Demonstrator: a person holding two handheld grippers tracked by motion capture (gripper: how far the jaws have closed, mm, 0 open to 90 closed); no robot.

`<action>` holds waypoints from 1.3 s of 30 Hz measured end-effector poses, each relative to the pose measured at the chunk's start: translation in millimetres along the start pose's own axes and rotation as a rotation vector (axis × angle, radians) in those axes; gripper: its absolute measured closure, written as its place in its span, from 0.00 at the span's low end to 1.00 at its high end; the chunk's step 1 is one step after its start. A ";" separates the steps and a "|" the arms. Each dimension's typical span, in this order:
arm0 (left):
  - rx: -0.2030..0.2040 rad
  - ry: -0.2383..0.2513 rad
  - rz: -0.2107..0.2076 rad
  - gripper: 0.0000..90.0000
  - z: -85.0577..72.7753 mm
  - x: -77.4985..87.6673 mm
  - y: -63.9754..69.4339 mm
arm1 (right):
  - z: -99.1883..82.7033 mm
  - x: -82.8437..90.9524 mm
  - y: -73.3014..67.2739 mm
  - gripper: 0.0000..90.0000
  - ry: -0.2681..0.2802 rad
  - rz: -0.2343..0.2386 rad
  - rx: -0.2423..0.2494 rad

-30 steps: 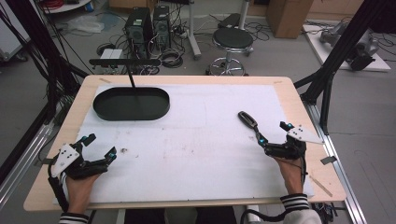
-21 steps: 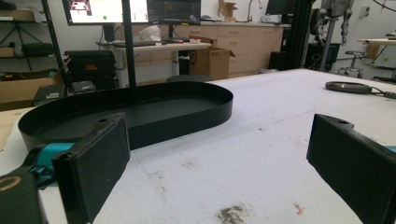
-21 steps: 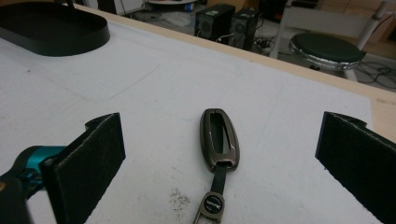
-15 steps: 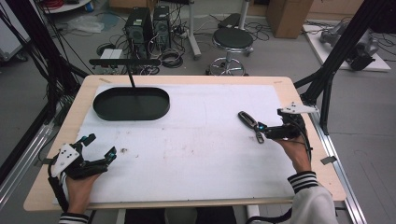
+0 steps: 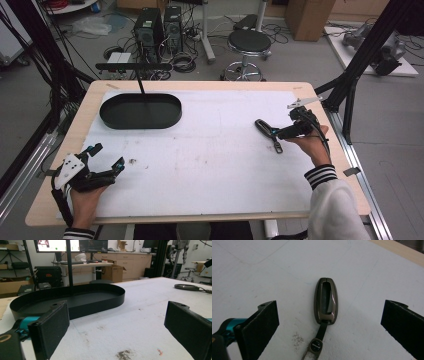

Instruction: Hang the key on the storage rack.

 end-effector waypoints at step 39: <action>-0.003 -0.005 -0.001 0.07 -0.1 -0.1 -0.2 | -25.5 -50.5 -4.3 0.28 -0.388 0.089 -0.019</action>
Point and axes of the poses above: each handheld gripper's, and its own axes: x roughly backward along the jaws, z roughly out of its top, y roughly to its right, the point moved 6 cm from there along -x, roughly forward along the jaws, and after that the axes turned 12 degrees about x, right-handed, at the moved point
